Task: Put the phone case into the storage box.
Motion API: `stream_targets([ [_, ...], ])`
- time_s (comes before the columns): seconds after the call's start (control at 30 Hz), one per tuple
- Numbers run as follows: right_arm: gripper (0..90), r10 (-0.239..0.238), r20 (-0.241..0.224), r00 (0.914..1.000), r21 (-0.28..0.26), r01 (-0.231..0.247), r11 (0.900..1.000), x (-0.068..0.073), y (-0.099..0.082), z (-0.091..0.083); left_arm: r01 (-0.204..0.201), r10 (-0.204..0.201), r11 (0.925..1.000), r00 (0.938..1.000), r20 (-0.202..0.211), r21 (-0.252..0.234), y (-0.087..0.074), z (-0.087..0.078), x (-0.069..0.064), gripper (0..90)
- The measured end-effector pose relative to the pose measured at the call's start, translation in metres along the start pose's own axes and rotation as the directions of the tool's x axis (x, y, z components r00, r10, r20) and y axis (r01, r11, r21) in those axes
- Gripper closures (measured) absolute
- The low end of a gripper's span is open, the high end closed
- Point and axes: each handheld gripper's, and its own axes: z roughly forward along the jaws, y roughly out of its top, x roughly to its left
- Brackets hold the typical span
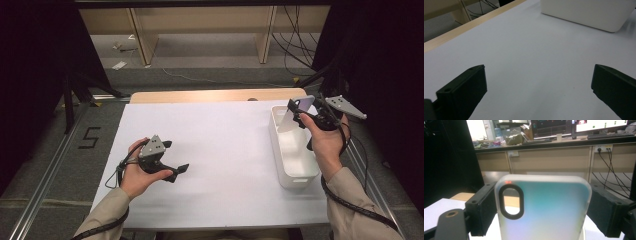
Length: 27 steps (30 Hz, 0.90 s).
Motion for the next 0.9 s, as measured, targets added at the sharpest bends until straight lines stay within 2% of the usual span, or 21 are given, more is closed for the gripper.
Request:
stream_targets([
  [0.9,17.8,0.002,0.010,0.9999,0.011,-0.002,0.9999,-0.0036,-0.0028,0.0020,0.001,-0.001,1.0000,1.0000,-0.006,-0.005,0.0001,-0.0006,0.0004,0.0],
])
